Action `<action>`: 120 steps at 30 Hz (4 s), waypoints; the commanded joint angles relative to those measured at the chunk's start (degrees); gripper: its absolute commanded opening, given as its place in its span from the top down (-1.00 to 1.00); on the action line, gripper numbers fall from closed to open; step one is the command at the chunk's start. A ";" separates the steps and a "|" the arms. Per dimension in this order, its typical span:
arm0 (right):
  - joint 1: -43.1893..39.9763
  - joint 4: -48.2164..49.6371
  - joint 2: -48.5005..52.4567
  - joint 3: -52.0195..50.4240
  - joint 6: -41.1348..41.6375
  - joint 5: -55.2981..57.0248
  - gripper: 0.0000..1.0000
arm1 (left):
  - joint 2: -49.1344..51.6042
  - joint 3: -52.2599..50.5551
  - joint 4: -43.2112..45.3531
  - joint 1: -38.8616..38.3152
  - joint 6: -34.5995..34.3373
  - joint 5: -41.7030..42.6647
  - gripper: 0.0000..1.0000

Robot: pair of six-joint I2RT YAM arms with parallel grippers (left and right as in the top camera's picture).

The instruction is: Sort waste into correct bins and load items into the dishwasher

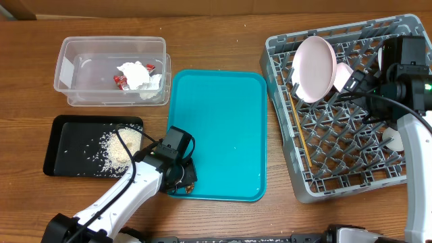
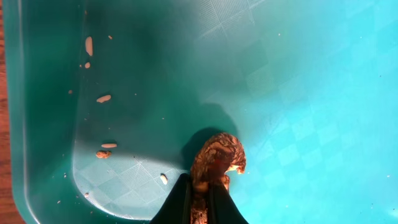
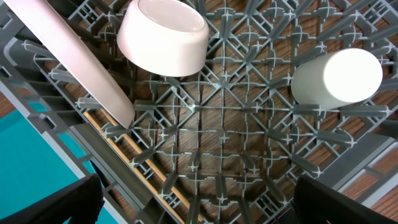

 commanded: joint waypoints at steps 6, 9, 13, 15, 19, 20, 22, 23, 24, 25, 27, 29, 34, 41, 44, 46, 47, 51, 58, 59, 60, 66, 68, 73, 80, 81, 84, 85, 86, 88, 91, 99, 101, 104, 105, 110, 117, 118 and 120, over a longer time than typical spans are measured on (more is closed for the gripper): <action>-0.13 0.00 0.07 0.13 0.04 -0.09 -1.00 | 0.76 10.23 -8.90 1.53 4.07 -7.28 0.92; -0.13 0.00 0.07 0.13 0.04 -0.09 -1.00 | 0.72 15.80 -14.36 3.98 4.57 -11.50 0.92; -0.13 0.00 0.07 0.13 0.04 -0.09 -1.00 | 0.72 22.23 -19.06 9.40 7.17 -14.56 0.92; -0.13 -0.02 0.07 0.13 0.04 -0.09 -1.00 | 0.72 23.98 -19.47 13.03 8.57 -14.91 0.92; -0.13 0.00 0.07 0.13 0.04 -0.09 -1.00 | 0.72 24.74 -18.82 22.05 8.72 -14.91 0.92; -0.13 0.00 0.07 0.13 0.04 -0.09 -1.00 | 0.76 24.74 -18.67 24.30 8.72 -14.91 0.91; -0.13 0.00 0.07 0.13 0.04 -0.09 -1.00 | 0.79 24.72 -17.73 31.74 9.03 -15.13 0.92; -0.13 -0.02 0.07 0.13 0.04 -0.09 -1.00 | 0.79 24.72 -17.27 34.01 9.16 -15.39 0.91; -0.13 0.00 0.07 0.13 0.04 -0.09 -1.00 | 0.79 24.72 -16.17 37.73 9.14 -15.74 0.92; -0.13 -0.02 0.07 0.13 0.04 -0.09 -1.00 | 0.79 24.72 -15.39 40.00 9.16 -16.00 0.92; -0.13 -0.02 0.07 0.13 0.04 -0.09 -1.00 | 0.79 24.59 -13.81 43.60 9.14 -16.17 0.92; -0.13 -0.07 0.07 0.13 0.07 -0.09 -1.00 | 0.81 24.39 -12.20 46.40 9.16 -16.35 0.92; -0.13 -0.22 0.07 0.13 0.07 -0.09 -1.00 | 2.14 23.80 -9.53 49.13 9.16 -19.26 0.92; -0.13 -0.24 0.07 0.13 0.04 -0.09 -1.00 | 9.18 23.80 -8.94 49.13 9.18 -22.45 0.91; -0.13 -0.37 0.07 0.13 0.04 -0.09 -1.00 | 13.38 23.80 -8.83 49.13 9.16 -22.43 0.91; -0.13 -0.46 0.07 0.13 0.04 -0.09 -1.00 | 15.39 23.80 -8.83 49.13 9.16 -22.40 0.90; -0.13 -0.48 0.07 0.13 0.04 -0.09 -1.00 | 16.28 23.80 -8.83 49.13 9.16 -22.40 0.89; -0.13 -0.42 0.07 0.13 0.04 -0.09 -1.00 | 18.99 23.80 -8.81 49.13 9.42 -22.40 0.81; -0.13 -0.44 0.07 0.13 0.04 -0.09 -1.00 | 20.00 23.80 -8.37 49.13 9.79 -22.43 0.60; -0.13 -0.46 0.07 0.13 0.04 -0.09 -1.00 | 20.00 23.80 -8.37 49.13 9.79 -22.43 0.57; -0.13 -0.46 0.07 0.13 0.04 -0.09 -1.00 | 20.00 23.80 -8.37 49.13 9.81 -22.43 0.49; -0.13 -0.44 0.07 0.13 0.04 -0.09 -1.00 | 19.89 24.39 -9.16 49.13 10.45 -22.36 -0.06; -0.13 -0.39 0.07 0.13 0.04 -0.11 -1.00 | 19.82 25.79 -10.45 49.13 10.49 -21.20 -0.11; -0.11 2.23 0.07 0.13 -3.19 -7.43 -1.00 | 19.04 32.35 -13.38 48.22 13.62 -13.88 -0.21; 2.71 10.32 1.29 0.13 -18.49 -34.21 -1.00 | 16.92 41.94 -13.16 39.30 27.61 1.20 -0.37; 3.78 10.91 1.88 0.13 -18.82 -34.14 -1.00 | 16.92 42.64 -13.44 37.51 30.05 2.51 -0.45; 6.82 10.86 4.35 0.13 -21.22 -33.64 -1.00 | 16.92 43.58 -16.09 31.34 33.55 0.79 -0.54; 8.00 10.54 5.53 0.13 -21.27 -32.61 -1.00 | 16.92 43.58 -17.73 29.33 33.55 -1.29 -0.56; 8.92 9.88 6.62 0.13 -21.27 -31.21 -1.00 | 16.94 43.58 -19.47 27.71 33.53 -2.95 -0.58; 10.60 6.73 9.27 0.13 -21.24 -27.21 -1.00 | 16.94 43.58 -25.92 24.24 33.22 -4.83 -0.63; 10.82 4.00 10.60 0.13 -21.20 -26.36 -1.00 | 16.94 43.58 -33.00 23.28 30.53 -4.81 -0.71; 10.78 -1.66 10.67 0.13 -21.18 -25.44 -1.00 | 14.99 43.54 -41.59 23.12 28.20 -2.29 -0.75; 10.78 -3.06 10.67 0.13 -20.98 -24.65 -1.00 | 13.55 43.17 -42.36 23.10 28.20 -2.27 -0.75; 10.78 -5.14 10.40 0.09 -20.13 -22.47 -1.00 | 10.19 41.66 -42.53 23.12 28.41 -2.29 -0.76; 10.78 -5.60 10.03 -0.11 -19.19 -21.03 -1.00 | 8.28 40.81 -42.51 23.12 28.41 -2.29 -0.77; 10.78 -0.20 3.98 -5.38 -18.47 -20.41 -1.00 | -4.26 33.53 -37.07 23.12 28.63 -2.47 -0.82; 10.78 14.36 -13.92 -21.97 -16.28 -17.35 -1.00 | -25.38 22.95 -27.47 23.12 28.63 -2.47 -1.00; 10.78 16.61 -17.55 -24.79 -16.26 -16.52 -1.00 | -28.20 21.90 -26.58 23.12 28.61 -2.47 -1.00; 10.78 19.89 -23.65 -29.18 -16.26 -15.52 -1.00 | -34.51 19.71 -24.87 23.12 27.98 -2.49 -0.99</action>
